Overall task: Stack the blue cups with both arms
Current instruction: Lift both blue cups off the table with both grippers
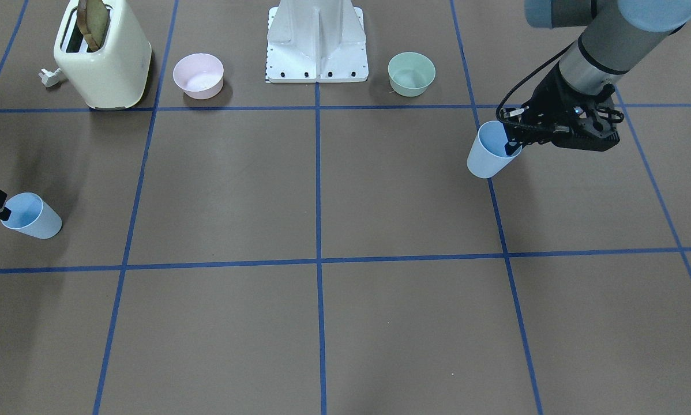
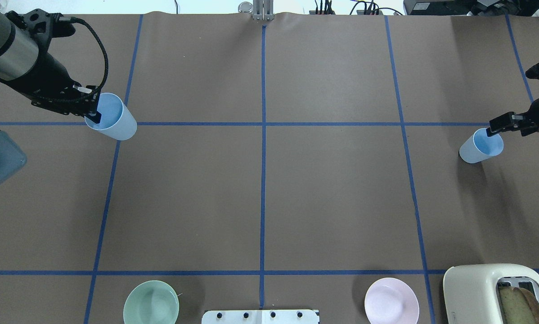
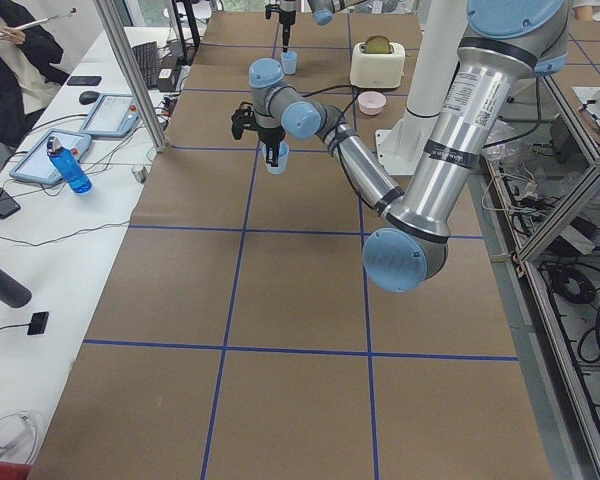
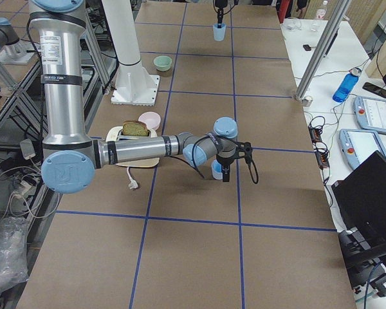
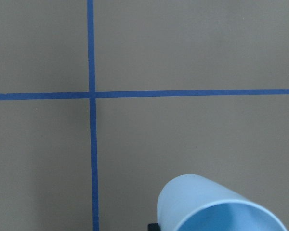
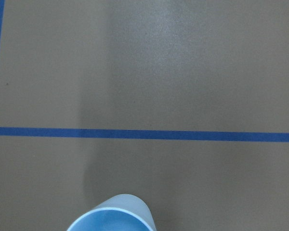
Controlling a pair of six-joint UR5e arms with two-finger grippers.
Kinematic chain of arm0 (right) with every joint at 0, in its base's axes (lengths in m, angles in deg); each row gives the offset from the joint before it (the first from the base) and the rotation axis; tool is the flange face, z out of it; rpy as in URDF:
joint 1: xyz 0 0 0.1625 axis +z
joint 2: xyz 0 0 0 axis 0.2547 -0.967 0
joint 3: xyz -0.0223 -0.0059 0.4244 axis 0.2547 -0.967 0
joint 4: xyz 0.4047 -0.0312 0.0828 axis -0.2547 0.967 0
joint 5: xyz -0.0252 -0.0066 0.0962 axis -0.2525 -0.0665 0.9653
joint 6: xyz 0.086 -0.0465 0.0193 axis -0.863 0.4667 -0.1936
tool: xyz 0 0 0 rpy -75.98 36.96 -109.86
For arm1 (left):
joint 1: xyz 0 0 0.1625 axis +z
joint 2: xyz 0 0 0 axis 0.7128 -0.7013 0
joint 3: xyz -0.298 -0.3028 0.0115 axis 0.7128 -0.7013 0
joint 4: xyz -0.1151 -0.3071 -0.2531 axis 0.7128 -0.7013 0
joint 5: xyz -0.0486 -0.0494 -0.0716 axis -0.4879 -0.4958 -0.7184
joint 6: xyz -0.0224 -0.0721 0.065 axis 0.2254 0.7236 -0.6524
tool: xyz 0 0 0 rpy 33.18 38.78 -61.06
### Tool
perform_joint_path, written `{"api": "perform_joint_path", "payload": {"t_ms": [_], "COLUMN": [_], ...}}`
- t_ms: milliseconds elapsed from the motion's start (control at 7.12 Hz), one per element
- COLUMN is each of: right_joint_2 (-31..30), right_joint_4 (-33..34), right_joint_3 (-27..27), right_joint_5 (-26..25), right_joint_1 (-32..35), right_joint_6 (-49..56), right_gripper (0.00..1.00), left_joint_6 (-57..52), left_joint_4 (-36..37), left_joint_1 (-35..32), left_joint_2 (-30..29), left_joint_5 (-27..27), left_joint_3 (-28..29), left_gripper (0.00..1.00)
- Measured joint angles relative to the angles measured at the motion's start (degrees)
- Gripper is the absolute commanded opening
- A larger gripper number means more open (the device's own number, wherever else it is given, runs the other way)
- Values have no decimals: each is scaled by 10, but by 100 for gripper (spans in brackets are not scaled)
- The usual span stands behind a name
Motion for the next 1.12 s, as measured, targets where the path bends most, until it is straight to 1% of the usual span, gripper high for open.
{"api": "perform_joint_path", "payload": {"t_ms": [421, 561, 702, 842, 1123], "right_joint_2": [-2, -3, -6, -10, -14], "right_joint_4": [-3, -5, -10, -15, -23], "right_joint_3": [-7, -9, -10, -10, -9], "right_joint_5": [-12, -14, -14, -14, -15], "right_joint_1": [-22, -27, -30, -32, -32], "right_joint_6": [-4, -4, -4, -4, -6], "right_gripper": [100, 66, 10, 0, 0], "left_joint_6": [1, 1, 1, 0, 1], "left_joint_4": [3, 3, 3, 3, 3], "left_joint_1": [-2, -2, -2, -2, -2], "left_joint_2": [-4, -4, -5, -5, -5], "left_joint_5": [0, 0, 0, 0, 0], "left_joint_3": [0, 0, 1, 1, 1], "left_gripper": [0, 0, 0, 0, 0]}}
